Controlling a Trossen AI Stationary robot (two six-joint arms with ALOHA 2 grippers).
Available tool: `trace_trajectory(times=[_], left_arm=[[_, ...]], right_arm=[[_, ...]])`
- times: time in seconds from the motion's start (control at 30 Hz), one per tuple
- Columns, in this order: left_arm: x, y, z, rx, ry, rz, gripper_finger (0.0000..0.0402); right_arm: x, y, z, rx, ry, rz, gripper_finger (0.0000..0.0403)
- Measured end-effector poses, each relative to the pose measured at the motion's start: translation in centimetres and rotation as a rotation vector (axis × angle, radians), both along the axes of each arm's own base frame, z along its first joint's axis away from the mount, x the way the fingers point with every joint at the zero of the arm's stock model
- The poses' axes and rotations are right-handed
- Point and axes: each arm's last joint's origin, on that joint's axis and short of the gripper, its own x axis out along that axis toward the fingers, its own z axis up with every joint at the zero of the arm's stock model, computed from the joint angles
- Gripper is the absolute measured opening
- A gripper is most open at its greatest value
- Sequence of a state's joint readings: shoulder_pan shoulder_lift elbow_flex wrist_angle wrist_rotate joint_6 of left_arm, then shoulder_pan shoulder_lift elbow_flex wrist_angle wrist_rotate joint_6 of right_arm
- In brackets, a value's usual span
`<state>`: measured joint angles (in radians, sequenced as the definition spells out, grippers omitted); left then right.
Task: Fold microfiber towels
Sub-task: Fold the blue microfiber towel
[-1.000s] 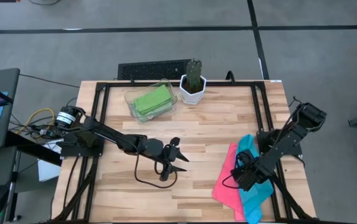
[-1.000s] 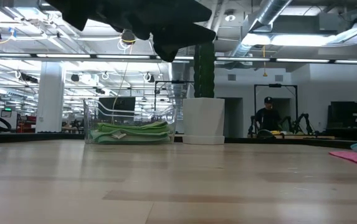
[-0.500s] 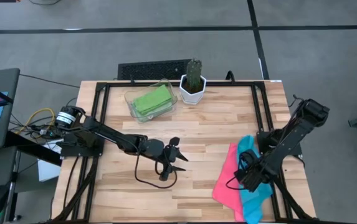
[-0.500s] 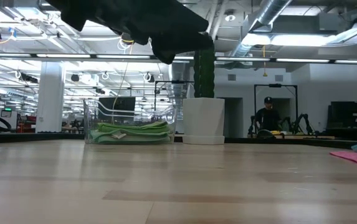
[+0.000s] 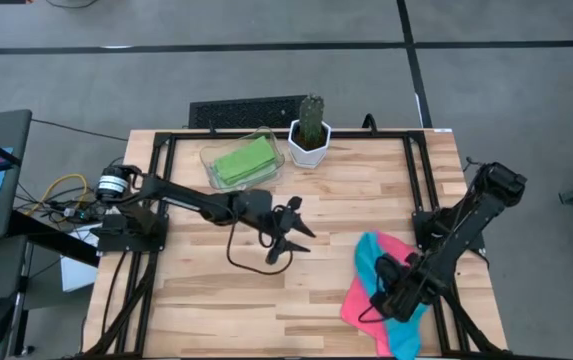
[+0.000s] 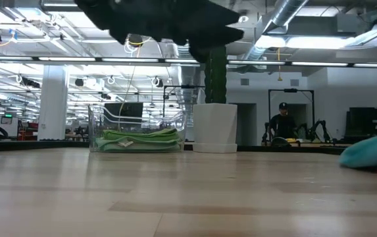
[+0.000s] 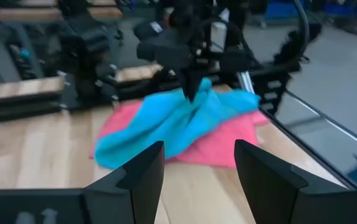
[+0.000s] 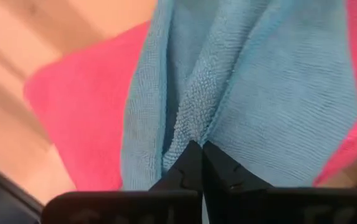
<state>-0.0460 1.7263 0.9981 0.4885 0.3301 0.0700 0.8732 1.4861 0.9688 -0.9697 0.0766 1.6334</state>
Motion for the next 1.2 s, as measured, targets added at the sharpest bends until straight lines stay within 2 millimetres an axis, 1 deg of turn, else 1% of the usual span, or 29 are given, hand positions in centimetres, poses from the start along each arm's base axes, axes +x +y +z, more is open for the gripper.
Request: trace_trajectory(times=[0.1,0.2,0.27,0.4,0.47,0.6,0.77,0.87,0.93,1.0,1.2], left_arm=[[1.7,-0.1,-0.6,0.035,-0.004,-0.052,0.0188],[3.7,-0.3,-2.4,0.064,0.050,-0.130,0.0188],[5.3,-0.4,-3.1,0.095,0.065,-0.170,0.0188],[8.6,-0.7,-3.2,0.171,0.063,-0.258,0.0188],[9.9,-1.0,-3.5,0.202,0.092,-0.298,0.0188],[12.7,-1.2,-3.0,0.269,0.079,-0.335,0.0188],[15.8,-1.4,-4.3,0.299,0.081,-0.380,0.0188],[17.4,-1.5,-4.4,0.306,0.065,-0.417,0.0188],[18.4,-1.8,-4.9,0.317,0.054,-0.438,0.0188],[19.0,-2.0,-5.7,0.321,0.077,-0.450,0.0188],[20.5,-2.4,-7.1,0.361,0.066,-0.450,0.0188]], right_arm=[[0.3,1.3,-1.1,0.011,-0.016,0.086,0.0018],[0.6,2.4,-2.1,0.032,-0.040,0.146,0.0018],[0.8,3.1,-2.7,0.043,-0.053,0.187,0.0023],[0.7,4.6,-3.8,0.068,-0.079,0.257,0.0025],[0.5,5.2,-4.2,0.082,-0.083,0.272,0.0022],[-0.2,6.2,-4.6,0.103,-0.093,0.289,0.0019],[-1.2,6.9,-4.6,0.110,-0.098,0.291,0.0024],[-1.8,7.3,-4.6,0.114,-0.099,0.310,0.0021],[-2.1,7.4,-4.6,0.114,-0.100,0.325,0.0018],[-2.2,7.5,-4.6,0.113,-0.100,0.337,0.0018],[-2.2,7.4,-4.6,0.107,-0.097,0.341,0.0025]])
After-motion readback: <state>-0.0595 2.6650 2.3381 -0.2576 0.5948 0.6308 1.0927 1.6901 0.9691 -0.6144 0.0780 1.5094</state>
